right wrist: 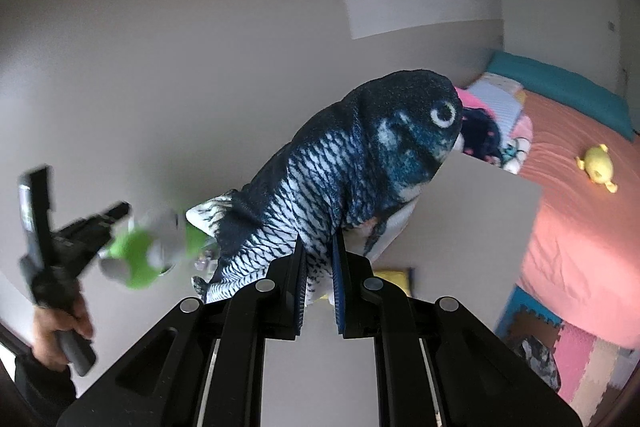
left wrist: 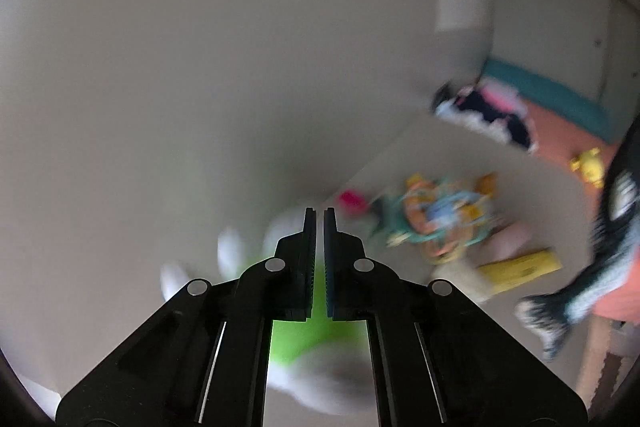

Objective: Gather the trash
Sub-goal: 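Grasp the white-green plush bunny with the left tool while the right tool grasps the blue fish, then carry the bunny and fish to the black bin and release both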

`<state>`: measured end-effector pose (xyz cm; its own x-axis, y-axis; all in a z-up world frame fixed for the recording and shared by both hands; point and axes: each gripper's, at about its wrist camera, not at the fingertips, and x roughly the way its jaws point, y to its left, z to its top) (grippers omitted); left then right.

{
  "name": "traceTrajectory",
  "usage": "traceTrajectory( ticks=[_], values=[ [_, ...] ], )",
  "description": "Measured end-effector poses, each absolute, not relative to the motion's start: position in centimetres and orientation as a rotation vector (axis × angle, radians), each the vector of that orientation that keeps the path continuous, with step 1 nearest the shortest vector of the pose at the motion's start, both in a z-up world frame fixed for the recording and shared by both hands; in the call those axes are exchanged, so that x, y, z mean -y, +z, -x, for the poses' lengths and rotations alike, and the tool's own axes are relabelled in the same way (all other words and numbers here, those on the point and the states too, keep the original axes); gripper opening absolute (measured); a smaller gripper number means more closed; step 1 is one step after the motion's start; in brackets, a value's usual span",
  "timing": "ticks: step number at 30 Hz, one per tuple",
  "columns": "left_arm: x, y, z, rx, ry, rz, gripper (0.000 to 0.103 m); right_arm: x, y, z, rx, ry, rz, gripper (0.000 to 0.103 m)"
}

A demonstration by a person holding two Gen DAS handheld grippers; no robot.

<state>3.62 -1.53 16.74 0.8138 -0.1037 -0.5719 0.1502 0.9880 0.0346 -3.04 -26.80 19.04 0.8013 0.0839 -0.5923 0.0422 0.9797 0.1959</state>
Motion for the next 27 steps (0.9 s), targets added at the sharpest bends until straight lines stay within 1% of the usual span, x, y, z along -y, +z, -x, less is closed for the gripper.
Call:
traceTrajectory(
  ticks=[2, 4, 5, 7, 9, 14, 18, 20, 21, 22, 23, 25, 27],
  values=[
    [3.0, 18.0, -2.7, -0.573, -0.145, -0.104, 0.002, 28.6, 18.9, 4.4, -0.638, -0.011, -0.221, 0.013],
    [3.9, 17.8, -2.4, -0.597, -0.140, -0.138, 0.000, 30.1, 18.6, 5.4, -0.640, -0.036, -0.228, 0.013],
    [3.9, 17.3, -2.4, -0.624, -0.146, -0.147, 0.000, 30.9, 18.5, 5.9, -0.641, -0.046, -0.234, 0.013],
    [4.5, 15.2, -2.8, -0.746, -0.179, -0.199, 0.000, 32.2, 18.0, 7.0, -0.645, -0.059, -0.251, 0.013],
    [3.8, 13.6, -2.7, -0.786, -0.130, -0.229, 0.000, 32.7, 17.8, 7.7, -0.646, -0.067, -0.255, 0.013],
    [0.3, 11.0, -3.1, -0.932, -0.082, -0.144, 0.000, 32.6, 17.1, 7.7, -0.663, -0.066, -0.274, 0.013],
    [-0.9, 9.7, -3.4, -0.994, -0.076, -0.098, 0.000, 32.5, 16.5, 8.9, -0.659, -0.060, -0.274, 0.013],
    [-0.9, 9.1, -4.1, -1.014, -0.084, -0.063, 0.009, 32.4, 16.5, 9.0, -0.659, -0.056, -0.276, 0.013],
    [-1.0, 9.0, -4.1, -1.012, -0.082, -0.057, 0.040, 32.4, 16.5, 9.0, -0.659, -0.055, -0.275, 0.013],
    [-1.1, 9.2, -4.1, -0.992, -0.078, -0.056, 0.090, 32.2, 16.5, 9.0, -0.661, -0.054, -0.270, 0.013],
    [-1.1, 9.5, -4.0, -0.953, -0.077, -0.057, 0.097, 32.2, 16.5, 9.0, -0.661, -0.053, -0.266, 0.013],
    [-0.7, 9.9, -4.0, -0.889, -0.057, -0.085, 0.097, 32.3, 16.6, 8.9, -0.661, -0.054, -0.258, 0.013],
    [-0.8, 10.0, -4.5, -0.914, -0.066, -0.075, 0.097, 32.3, 16.6, 8.8, -0.663, -0.055, -0.257, 0.013]
  ],
)
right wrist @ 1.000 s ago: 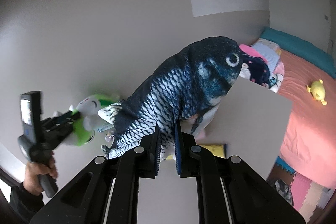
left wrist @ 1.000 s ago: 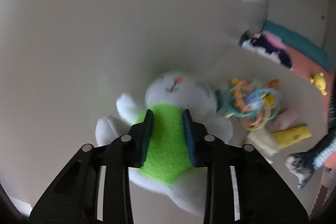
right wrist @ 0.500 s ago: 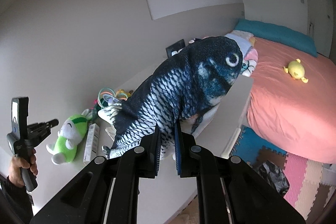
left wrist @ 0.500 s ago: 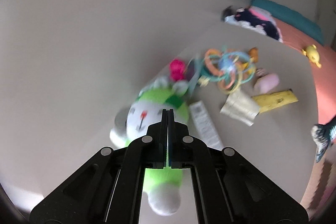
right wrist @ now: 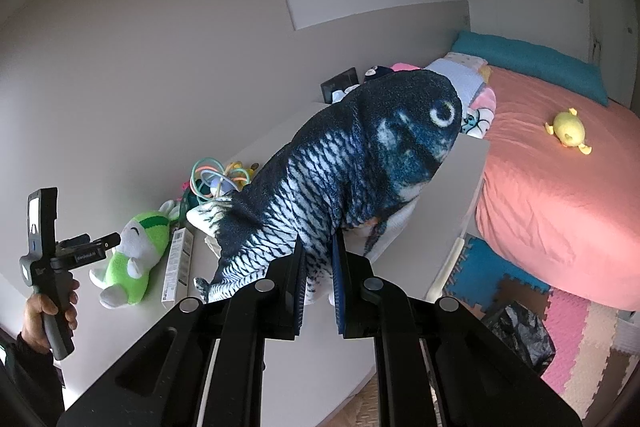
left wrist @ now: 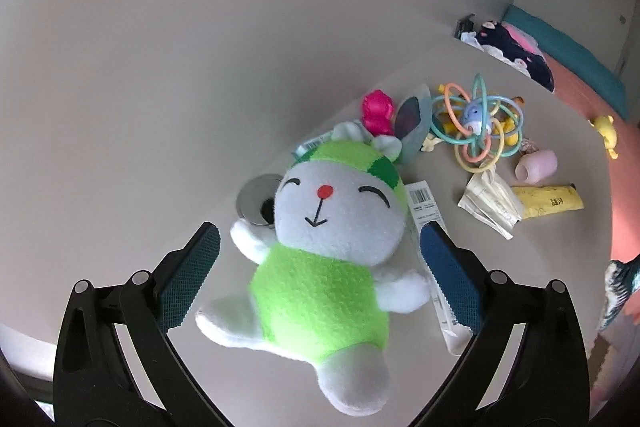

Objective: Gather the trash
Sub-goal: 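Carry the bunny and fish to the black bin and release both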

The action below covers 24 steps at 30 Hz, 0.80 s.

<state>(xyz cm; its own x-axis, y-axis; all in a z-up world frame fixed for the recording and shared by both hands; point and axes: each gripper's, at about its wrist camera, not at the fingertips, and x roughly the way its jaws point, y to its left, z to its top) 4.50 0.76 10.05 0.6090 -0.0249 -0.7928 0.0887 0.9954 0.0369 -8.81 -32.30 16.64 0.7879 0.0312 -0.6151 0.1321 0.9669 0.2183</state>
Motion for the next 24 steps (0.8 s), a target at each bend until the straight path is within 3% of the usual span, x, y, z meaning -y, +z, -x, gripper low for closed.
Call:
traceTrajectory(
  ticks=[12, 13, 15, 19, 24],
  values=[
    [0.8, 5.9, -7.9, -1.000, -0.058, -0.107, 0.096, 33.2, 15.9, 8.5, -0.694, -0.063, -0.263, 0.014],
    [0.9, 5.4, -8.0, -1.005, -0.053, -0.116, 0.085, 33.1, 15.8, 8.4, -0.697, -0.064, -0.261, 0.014],
    [1.3, 4.4, -8.2, -1.013, -0.053, -0.134, 0.080, 33.3, 15.6, 8.3, -0.699, -0.064, -0.263, 0.014],
    [1.8, 5.1, -7.7, -0.980, -0.048, -0.178, 0.055, 33.7, 15.4, 8.2, -0.703, -0.075, -0.268, 0.014],
    [1.0, 7.2, -6.8, -0.932, -0.041, -0.140, 0.049, 34.2, 15.4, 8.3, -0.693, -0.071, -0.289, 0.014]
  ],
)
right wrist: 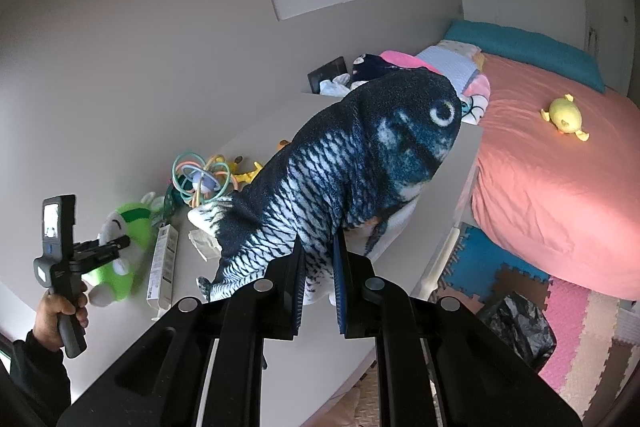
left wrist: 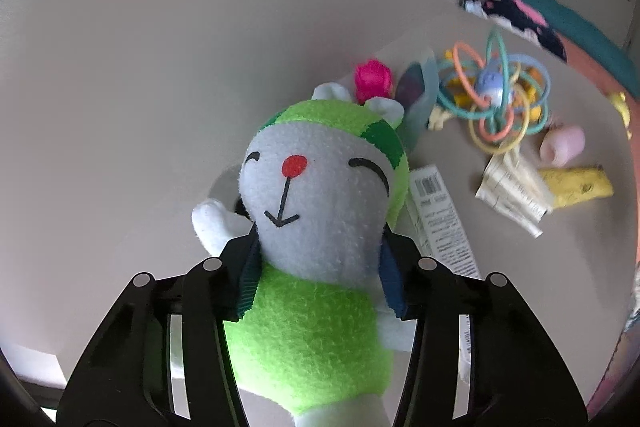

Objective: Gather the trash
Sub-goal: 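Carry the bunny and fish to the black bin and release both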

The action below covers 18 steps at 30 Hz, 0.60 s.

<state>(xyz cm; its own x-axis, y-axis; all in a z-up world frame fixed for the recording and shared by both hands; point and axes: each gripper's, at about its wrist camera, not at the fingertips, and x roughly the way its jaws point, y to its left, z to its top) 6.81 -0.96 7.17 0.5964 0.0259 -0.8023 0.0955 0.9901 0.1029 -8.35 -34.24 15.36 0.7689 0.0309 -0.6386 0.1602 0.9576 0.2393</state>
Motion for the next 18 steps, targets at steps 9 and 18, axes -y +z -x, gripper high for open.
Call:
traceTrajectory(
  ticks=[9, 18],
  values=[
    [5.1, 14.7, -2.5, -0.777, -0.117, -0.206, 0.049, 35.7, 15.3, 9.8, -0.662, -0.066, -0.330, 0.014],
    [16.1, 18.4, 2.5, -0.683, -0.336, -0.269, 0.049, 40.5, 14.4, 13.7, -0.648, -0.147, -0.377, 0.014]
  ],
)
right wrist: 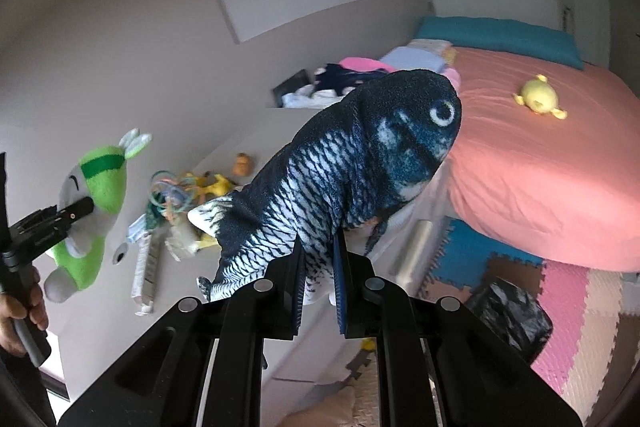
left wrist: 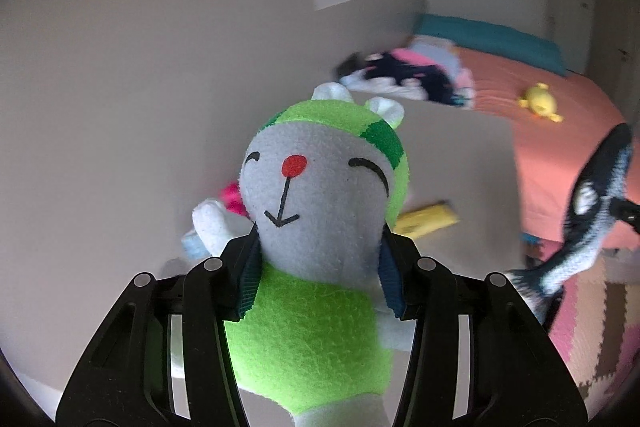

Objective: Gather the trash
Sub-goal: 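Carry the bunny and fish to the black bin and release both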

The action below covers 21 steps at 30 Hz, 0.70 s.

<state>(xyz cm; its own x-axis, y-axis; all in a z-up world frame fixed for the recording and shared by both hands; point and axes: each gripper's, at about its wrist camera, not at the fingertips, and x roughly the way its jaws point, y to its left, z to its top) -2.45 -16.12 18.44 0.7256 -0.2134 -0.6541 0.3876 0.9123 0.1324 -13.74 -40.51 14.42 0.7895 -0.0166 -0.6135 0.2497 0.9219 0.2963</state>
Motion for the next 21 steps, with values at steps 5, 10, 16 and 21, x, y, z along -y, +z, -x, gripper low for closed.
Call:
traceTrajectory(
  ticks=[5, 10, 16, 21],
  values=[
    [23.2, 17.9, 4.9, -0.689, -0.477, -0.293, 0.049, 44.5, 13.0, 17.0, -0.653, -0.240, -0.405, 0.014],
    [31.9, 15.3, 7.8, -0.735, -0.636, -0.324, 0.050, 48.9, 10.2, 20.1, -0.687, -0.354, -0.450, 0.014],
    [41.8, 9.8, 11.5, -0.826, -0.788, -0.395, 0.051, 54.8, 5.7, 24.7, -0.741, -0.534, -0.520, 0.016],
    [48.9, 4.1, 14.9, -0.908, -0.887, -0.480, 0.052, 59.3, 1.2, 26.8, -0.807, -0.653, -0.599, 0.017]
  ],
)
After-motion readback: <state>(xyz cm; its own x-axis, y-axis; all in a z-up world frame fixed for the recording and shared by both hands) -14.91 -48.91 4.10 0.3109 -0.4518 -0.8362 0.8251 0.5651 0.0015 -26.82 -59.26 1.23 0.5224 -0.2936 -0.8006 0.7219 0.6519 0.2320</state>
